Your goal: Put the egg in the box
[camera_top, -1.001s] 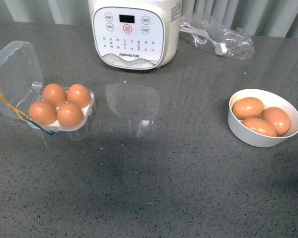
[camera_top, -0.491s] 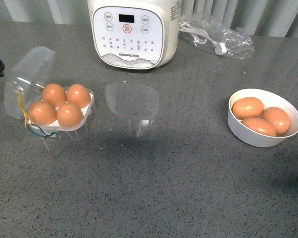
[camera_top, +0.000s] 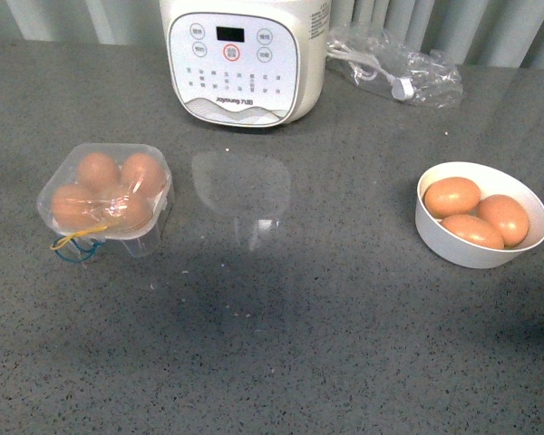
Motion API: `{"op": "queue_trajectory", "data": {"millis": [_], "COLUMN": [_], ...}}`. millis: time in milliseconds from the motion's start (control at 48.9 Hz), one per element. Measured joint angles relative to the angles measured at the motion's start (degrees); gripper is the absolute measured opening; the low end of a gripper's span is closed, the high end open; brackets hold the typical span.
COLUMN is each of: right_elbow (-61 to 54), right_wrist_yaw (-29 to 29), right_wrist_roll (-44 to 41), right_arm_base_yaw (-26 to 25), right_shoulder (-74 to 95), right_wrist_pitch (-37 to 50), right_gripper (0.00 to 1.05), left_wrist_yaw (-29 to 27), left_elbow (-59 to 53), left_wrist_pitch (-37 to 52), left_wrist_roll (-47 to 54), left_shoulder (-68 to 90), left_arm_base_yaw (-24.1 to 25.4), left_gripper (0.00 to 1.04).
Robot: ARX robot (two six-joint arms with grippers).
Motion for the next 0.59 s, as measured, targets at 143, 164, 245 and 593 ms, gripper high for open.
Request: {"op": "queue_trajectory", "data": {"millis": [143,164,245,593], "right_elbow": [0.0,0.0,0.0,0.0], "right_wrist_yaw": [-0.1,-0.1,0.0,0.0], "right_wrist_roll": [0.0,0.0,0.0,0.0], "right_arm_base_yaw": [-0.1,-0.1,-0.1,-0.1], "right_shoulder": [0.0,0.0,0.0,0.0], "right_wrist_pitch": [0.0,0.0,0.0,0.0], "right_gripper": [0.97,0.97,0.97,0.97], "left_wrist_yaw": [5.7,5.3,4.0,1.4], "left_elbow": [-8.5,-9.2,-11.5,-19.1], "left_wrist_pitch": [16.9,17.1,16.9,11.2], "left_wrist_roll": [9.2,9.9,11.1,12.4], "left_shoulder": [-4.6,-5.9,-9.6,-21.8], "left_arm_base_yaw": [-2.5,-2.6,-3.3,-6.0], "left_gripper": [0.54,0.50,0.38,0.04]}}
